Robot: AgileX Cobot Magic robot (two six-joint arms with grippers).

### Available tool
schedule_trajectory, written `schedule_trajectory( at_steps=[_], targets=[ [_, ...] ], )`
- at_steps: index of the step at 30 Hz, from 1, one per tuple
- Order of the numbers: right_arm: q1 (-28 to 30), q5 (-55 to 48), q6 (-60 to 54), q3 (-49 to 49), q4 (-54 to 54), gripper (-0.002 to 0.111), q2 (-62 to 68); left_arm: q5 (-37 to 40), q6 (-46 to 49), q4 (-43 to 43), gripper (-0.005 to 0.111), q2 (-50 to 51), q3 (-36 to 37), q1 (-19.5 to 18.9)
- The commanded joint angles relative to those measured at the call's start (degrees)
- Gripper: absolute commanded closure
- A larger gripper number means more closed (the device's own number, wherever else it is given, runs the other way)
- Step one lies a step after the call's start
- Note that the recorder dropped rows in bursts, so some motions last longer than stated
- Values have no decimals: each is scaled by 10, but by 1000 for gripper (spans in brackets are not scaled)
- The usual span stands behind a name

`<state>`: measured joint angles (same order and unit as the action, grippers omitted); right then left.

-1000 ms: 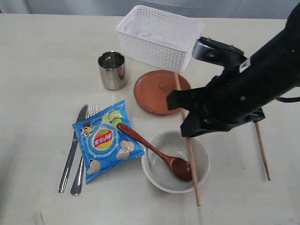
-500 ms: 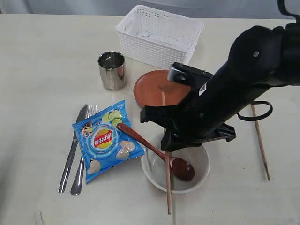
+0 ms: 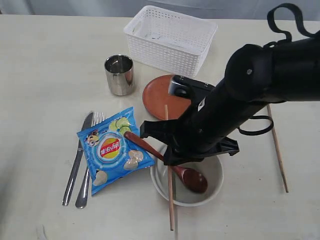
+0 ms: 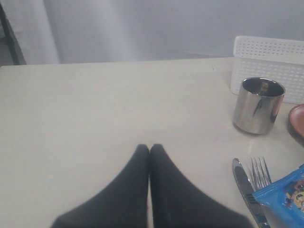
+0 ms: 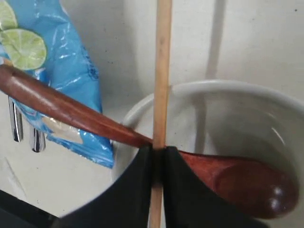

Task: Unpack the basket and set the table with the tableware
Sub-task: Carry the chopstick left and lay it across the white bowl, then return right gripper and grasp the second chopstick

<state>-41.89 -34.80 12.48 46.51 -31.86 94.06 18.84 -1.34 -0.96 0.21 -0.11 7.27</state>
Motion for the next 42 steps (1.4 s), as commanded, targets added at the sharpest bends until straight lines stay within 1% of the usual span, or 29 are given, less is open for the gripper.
schedule_trajectory(
  at_steps=[1, 9, 11, 16, 18, 24, 28, 31, 35, 42],
  targets=[
    [-2, 1, -5, 0, 2, 109, 10, -3, 1, 2, 107, -2, 1, 4],
    [-2, 0, -17, 0, 2, 108, 10, -3, 0, 2, 107, -2, 1, 4],
    [-2, -2, -17, 0, 2, 100, 10, -3, 0, 2, 107, -2, 1, 4],
    [-2, -2, -17, 0, 2, 68, 9, -3, 0, -2, 107, -2, 1, 4],
    [-2, -2, -17, 0, 2, 63, 7, -3, 0, -2, 107, -2, 1, 4],
    [-2, -2, -17, 1, 23, 63, -21, -3, 0, -2, 107, -2, 1, 4],
    [-1, -6, 25, 1, 92, 63, -56, -3, 0, -2, 107, -2, 1, 4],
    [17, -30, 54, 1, 139, 63, -83, -3, 0, -2, 107, -2, 1, 4],
    [67, -77, 57, 1, 177, 63, -120, -3, 0, -2, 107, -2, 1, 4],
    [183, -140, 68, 0, 290, 63, -149, -3, 0, -2, 107, -2, 1, 4]
  ],
)
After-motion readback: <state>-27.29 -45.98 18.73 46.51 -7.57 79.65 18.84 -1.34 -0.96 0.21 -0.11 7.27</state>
